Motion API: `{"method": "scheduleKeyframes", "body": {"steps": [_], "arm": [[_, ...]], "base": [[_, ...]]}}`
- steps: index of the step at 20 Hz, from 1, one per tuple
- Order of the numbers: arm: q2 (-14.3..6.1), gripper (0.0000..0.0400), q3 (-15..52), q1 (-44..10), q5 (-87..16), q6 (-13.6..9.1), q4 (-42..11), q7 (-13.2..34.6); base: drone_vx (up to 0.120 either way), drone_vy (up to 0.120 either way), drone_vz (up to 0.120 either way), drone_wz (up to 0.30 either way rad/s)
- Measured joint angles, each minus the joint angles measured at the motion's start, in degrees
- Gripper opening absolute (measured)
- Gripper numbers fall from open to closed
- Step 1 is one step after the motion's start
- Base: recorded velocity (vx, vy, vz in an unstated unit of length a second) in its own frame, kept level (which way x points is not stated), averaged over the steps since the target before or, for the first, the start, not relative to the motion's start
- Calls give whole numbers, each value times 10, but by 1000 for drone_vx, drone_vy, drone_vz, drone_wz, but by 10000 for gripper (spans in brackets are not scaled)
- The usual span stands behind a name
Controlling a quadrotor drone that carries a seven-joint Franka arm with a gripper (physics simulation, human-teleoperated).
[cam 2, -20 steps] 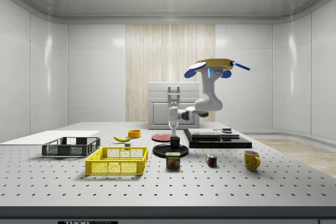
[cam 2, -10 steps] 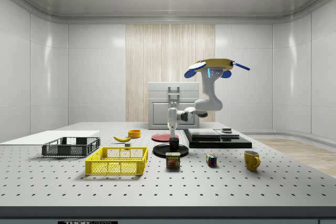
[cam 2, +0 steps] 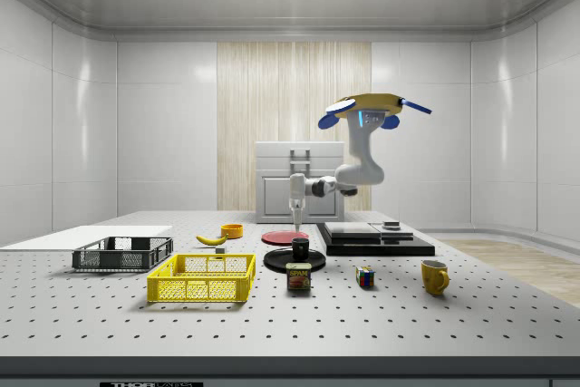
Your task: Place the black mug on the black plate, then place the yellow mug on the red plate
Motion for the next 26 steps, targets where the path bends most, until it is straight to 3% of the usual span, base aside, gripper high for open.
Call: {"method": "scheduleKeyframes", "body": {"steps": [9, 26], "arm": [[-7, 400, 11, -1, 12, 3, -1, 2], [-19, 400, 13, -4, 19, 13, -1, 4]], "base": [[-116, 120, 111, 0], [-120, 120, 0, 0]]}}
